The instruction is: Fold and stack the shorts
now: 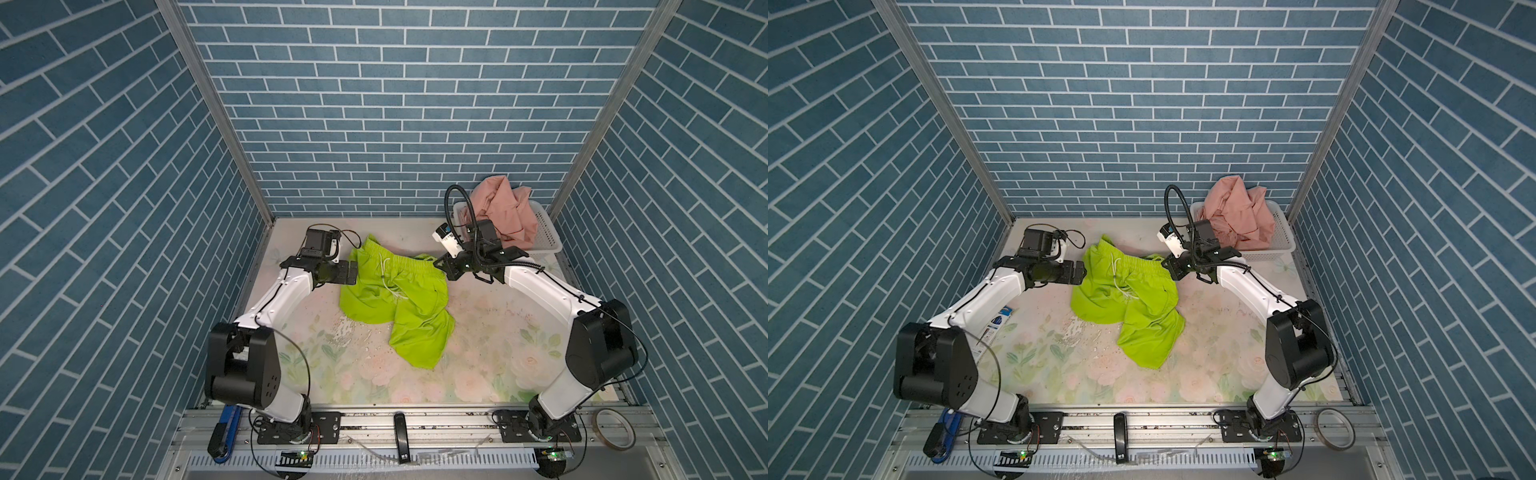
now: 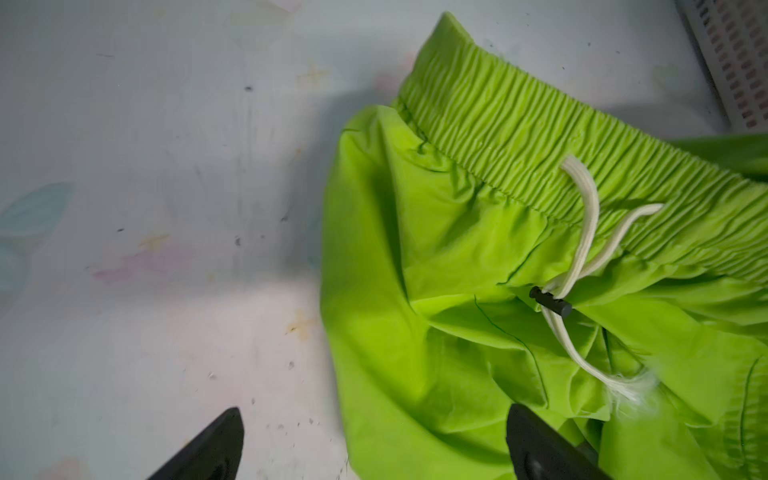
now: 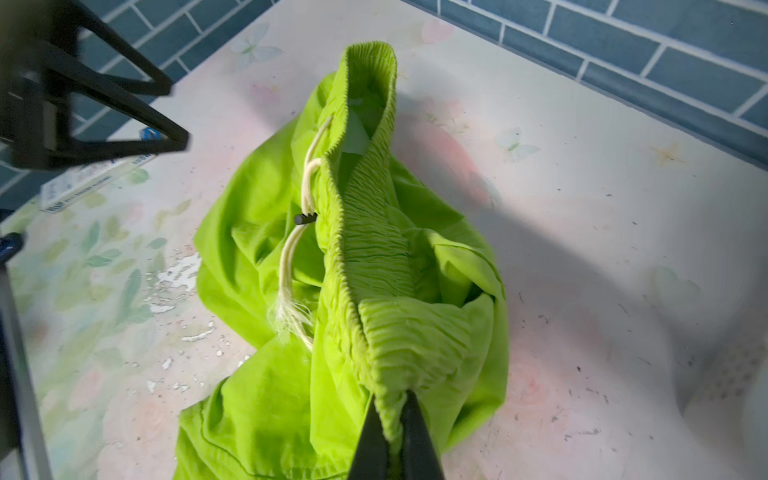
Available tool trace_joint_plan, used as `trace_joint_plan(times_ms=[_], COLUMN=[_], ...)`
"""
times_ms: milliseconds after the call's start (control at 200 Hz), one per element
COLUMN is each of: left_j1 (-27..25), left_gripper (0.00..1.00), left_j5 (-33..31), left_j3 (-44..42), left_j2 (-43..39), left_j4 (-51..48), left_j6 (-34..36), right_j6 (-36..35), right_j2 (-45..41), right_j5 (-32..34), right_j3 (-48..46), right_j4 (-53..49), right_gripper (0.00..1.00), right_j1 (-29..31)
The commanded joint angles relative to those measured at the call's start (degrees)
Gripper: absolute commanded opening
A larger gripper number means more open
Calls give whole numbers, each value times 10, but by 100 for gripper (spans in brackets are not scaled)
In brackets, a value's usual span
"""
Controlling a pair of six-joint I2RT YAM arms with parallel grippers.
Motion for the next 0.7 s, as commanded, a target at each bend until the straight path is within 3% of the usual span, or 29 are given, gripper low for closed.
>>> trace_joint_plan(times_ms=[0,95,205,310,400,500,695], left_j1=[45,87,91,89,84,72,56], left_gripper=[100,100,100,100,100,100,100], left_j5=[121,210,220,241,235,241,180], left_j3=[3,56,119,84,69,121,164], left_j2=[51,114,163,154,153,192,251], left_j4=[122,119,48,84,122,75,7], left_j6=[67,60,74,60,59,59,44], right_j6=[4,5,32,51,59,62,81], right_j2=[24,50,69,54,28,14,11], right_j5=[-91,-104,-49,-47,-75,-97,-103], right_j3=[37,63,82,53,14,-10,-26], right_j4=[-24,-55,-90,-83,-52,-38,-11], right_gripper=[0,0,0,0,0,0,0], right_j1=[-9,-15,-16,-15,-15,-15,-16])
